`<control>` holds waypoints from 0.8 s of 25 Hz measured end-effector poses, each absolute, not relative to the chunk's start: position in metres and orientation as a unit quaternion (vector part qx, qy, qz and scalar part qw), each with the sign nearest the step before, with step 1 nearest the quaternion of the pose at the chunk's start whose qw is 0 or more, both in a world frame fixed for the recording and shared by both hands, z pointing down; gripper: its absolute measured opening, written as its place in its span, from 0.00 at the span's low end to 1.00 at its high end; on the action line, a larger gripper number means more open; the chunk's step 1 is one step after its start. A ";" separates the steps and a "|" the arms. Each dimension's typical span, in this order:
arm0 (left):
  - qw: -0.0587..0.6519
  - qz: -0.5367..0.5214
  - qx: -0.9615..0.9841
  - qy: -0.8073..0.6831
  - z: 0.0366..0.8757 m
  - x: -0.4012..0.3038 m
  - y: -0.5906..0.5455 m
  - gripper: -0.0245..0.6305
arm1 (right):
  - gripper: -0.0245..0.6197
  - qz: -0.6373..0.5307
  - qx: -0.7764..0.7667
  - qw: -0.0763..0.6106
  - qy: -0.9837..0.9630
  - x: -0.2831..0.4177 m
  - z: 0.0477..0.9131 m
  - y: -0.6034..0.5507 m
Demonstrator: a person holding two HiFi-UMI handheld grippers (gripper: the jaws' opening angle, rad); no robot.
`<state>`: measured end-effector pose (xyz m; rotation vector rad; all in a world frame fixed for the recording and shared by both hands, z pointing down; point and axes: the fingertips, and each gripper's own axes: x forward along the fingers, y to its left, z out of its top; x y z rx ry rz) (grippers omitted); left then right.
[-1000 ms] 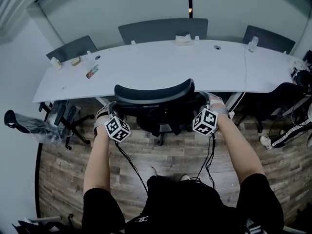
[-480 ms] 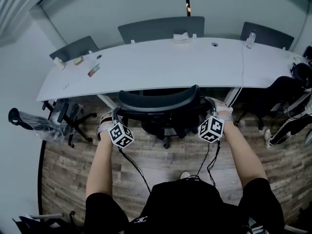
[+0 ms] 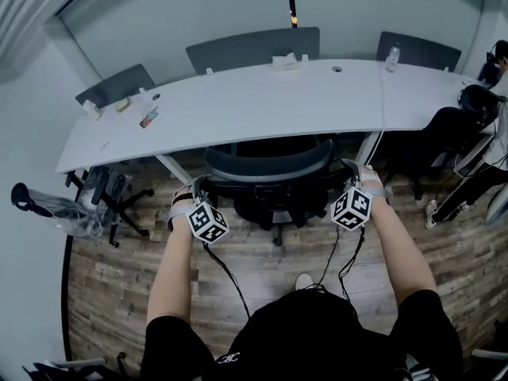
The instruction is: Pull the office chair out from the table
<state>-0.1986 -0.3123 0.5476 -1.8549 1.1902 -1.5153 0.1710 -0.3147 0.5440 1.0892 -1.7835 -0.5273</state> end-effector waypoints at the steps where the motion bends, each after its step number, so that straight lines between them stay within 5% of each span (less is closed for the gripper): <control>1: 0.234 -0.549 -0.677 0.431 0.548 -0.197 -0.307 0.36 | 0.44 -0.212 0.449 0.474 -0.727 0.173 0.545 -0.308; 20: 0.263 -0.515 -0.708 0.406 0.549 -0.180 -0.206 0.36 | 0.46 -0.167 0.490 0.490 -0.702 0.189 0.550 -0.189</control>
